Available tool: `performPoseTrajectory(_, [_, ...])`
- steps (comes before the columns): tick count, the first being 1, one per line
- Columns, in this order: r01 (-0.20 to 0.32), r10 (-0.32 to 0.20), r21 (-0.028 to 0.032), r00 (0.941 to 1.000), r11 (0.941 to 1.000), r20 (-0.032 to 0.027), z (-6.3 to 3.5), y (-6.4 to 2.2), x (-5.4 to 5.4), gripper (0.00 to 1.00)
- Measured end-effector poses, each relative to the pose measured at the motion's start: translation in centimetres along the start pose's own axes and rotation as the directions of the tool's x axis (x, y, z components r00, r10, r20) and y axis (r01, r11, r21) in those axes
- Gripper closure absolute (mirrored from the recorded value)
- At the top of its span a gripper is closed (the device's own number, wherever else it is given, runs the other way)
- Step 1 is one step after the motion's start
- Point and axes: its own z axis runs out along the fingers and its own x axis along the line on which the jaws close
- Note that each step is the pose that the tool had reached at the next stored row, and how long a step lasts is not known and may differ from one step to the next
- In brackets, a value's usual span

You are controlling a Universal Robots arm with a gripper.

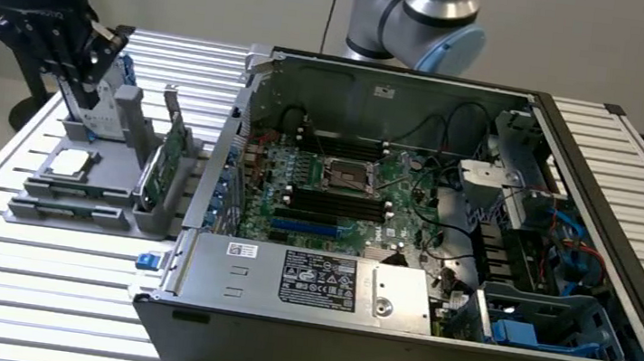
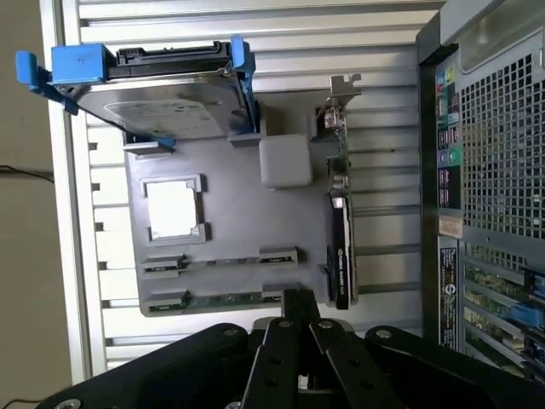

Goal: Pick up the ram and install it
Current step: 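Reach for the ram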

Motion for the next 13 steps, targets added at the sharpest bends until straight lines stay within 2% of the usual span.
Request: performPoseTrajectory(13, [0.000, 0.000, 0.0001, 1.0000, 1.0000, 0.0000, 1.20, -0.52, 5.9, 0.89])
